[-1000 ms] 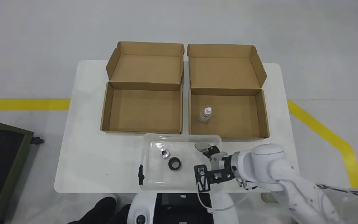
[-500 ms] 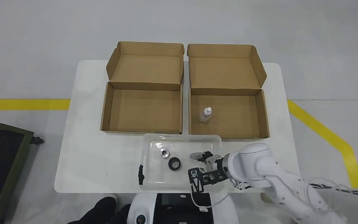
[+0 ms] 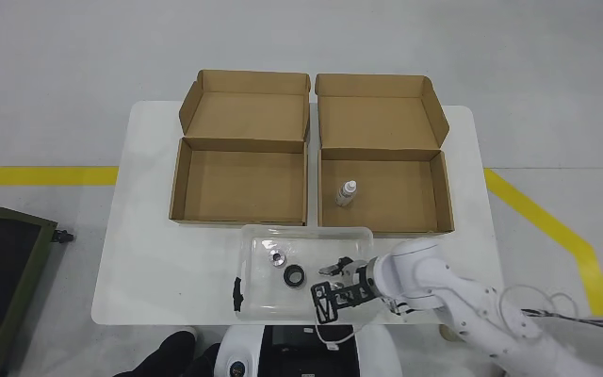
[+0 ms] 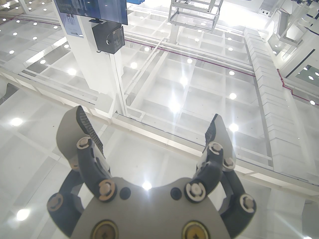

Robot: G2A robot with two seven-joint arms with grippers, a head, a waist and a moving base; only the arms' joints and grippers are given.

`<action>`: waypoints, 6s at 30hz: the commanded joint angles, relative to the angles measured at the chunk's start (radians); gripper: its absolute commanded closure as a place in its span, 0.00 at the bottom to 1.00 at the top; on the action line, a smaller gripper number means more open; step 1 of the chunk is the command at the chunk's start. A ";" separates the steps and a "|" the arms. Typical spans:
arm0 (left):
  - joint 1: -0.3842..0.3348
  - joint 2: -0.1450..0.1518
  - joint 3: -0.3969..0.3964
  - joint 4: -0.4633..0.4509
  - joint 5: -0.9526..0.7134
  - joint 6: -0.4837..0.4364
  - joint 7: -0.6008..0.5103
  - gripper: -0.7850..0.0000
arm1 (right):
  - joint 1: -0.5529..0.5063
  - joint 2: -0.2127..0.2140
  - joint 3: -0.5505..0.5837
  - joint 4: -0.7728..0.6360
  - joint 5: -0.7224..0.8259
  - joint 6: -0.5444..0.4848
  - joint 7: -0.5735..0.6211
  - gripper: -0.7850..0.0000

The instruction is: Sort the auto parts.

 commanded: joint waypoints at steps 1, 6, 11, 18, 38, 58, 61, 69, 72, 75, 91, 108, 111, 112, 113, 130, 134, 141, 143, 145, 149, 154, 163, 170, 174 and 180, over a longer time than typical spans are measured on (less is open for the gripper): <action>0.000 0.000 0.000 0.000 0.000 0.000 0.000 0.00 | 0.018 0.002 -0.022 0.006 0.005 0.006 0.006 0.46; 0.000 0.000 0.000 0.000 0.000 0.000 0.000 0.00 | 0.058 0.011 -0.075 0.013 0.028 0.026 0.026 0.49; 0.000 0.000 0.000 0.000 0.000 0.000 0.000 0.00 | 0.095 0.023 -0.121 0.012 0.050 0.047 0.047 0.55; 0.000 0.000 0.000 0.000 0.000 0.000 0.000 0.00 | 0.149 0.039 -0.186 0.010 0.076 0.073 0.073 0.71; 0.000 0.000 0.000 0.000 0.000 0.000 0.000 0.00 | 0.219 0.068 -0.134 -0.117 0.197 0.153 0.026 1.00; 0.000 0.000 0.000 0.000 0.000 0.000 0.000 0.00 | -0.019 0.132 0.294 -0.233 0.147 0.286 -0.709 1.00; 0.000 0.000 0.000 0.000 0.000 0.000 0.000 0.00 | -0.048 0.134 0.339 -0.240 0.147 0.292 -0.789 1.00; 0.000 0.000 0.000 0.000 0.000 0.000 0.000 0.00 | -0.094 0.127 0.418 -0.225 0.179 0.318 -0.983 1.00; 0.000 0.000 0.000 0.000 0.000 0.000 0.000 0.00 | -0.100 0.121 0.430 -0.231 0.208 0.313 -1.055 1.00; 0.000 0.000 0.000 0.000 0.000 0.000 0.000 0.00 | -0.098 0.116 0.442 -0.230 0.205 0.293 -1.100 1.00; 0.000 0.000 0.000 0.000 0.000 0.000 0.000 0.00 | -0.097 0.092 0.465 -0.187 0.123 0.217 -1.179 1.00; 0.000 0.000 0.000 0.000 0.000 0.000 0.000 0.00 | -0.251 0.126 0.579 -0.051 0.080 -0.044 -0.897 1.00; 0.000 0.000 0.000 0.000 0.000 0.000 0.000 0.00 | -0.266 0.132 0.601 -0.028 0.084 -0.060 -0.845 1.00; 0.000 0.000 0.000 0.000 0.000 0.000 0.000 0.00 | -0.270 0.134 0.608 -0.025 0.077 -0.060 -0.822 1.00; 0.000 0.000 0.000 0.000 0.000 0.000 0.000 0.00 | -0.274 0.134 0.612 -0.022 0.074 -0.055 -0.807 1.00; 0.000 0.000 0.000 0.000 0.000 0.000 0.000 0.00 | -0.116 0.103 0.500 0.232 -0.070 0.062 -0.670 1.00; 0.000 0.000 0.000 0.000 0.000 0.000 0.000 0.00 | -0.040 0.086 0.434 0.290 -0.105 0.073 -0.626 1.00; 0.000 0.000 0.000 0.000 0.000 0.000 0.000 0.00 | 0.062 0.051 0.327 0.395 -0.109 0.092 -0.573 1.00; 0.000 0.000 0.000 0.000 0.000 0.000 0.000 0.00 | 0.084 0.042 0.301 0.419 -0.112 0.094 -0.554 1.00; 0.000 0.000 0.000 0.000 0.000 0.000 0.000 0.00 | 0.102 0.033 0.280 0.440 -0.110 0.099 -0.543 1.00; 0.000 0.000 0.000 0.000 0.000 0.000 0.000 0.00 | 0.129 0.020 0.248 0.472 -0.121 0.097 -0.528 0.98; 0.000 0.000 0.000 0.000 0.000 0.000 0.000 0.00 | 0.155 0.008 0.224 0.488 -0.132 0.099 -0.529 0.58; 0.000 0.000 0.000 0.000 0.000 0.000 0.000 0.00 | 0.167 -0.003 0.222 0.490 -0.112 0.111 -0.537 0.25; 0.000 0.000 0.000 0.000 0.000 0.000 0.000 0.00 | 0.106 0.023 0.331 0.344 -0.051 0.122 -0.487 0.22; 0.000 0.000 0.000 0.000 0.000 0.000 0.000 0.00 | 0.039 0.043 0.409 0.218 -0.003 0.118 -0.437 0.18; 0.000 0.000 0.000 0.000 0.000 0.000 0.000 0.00 | -0.064 0.064 0.490 0.025 0.082 0.109 -0.389 0.14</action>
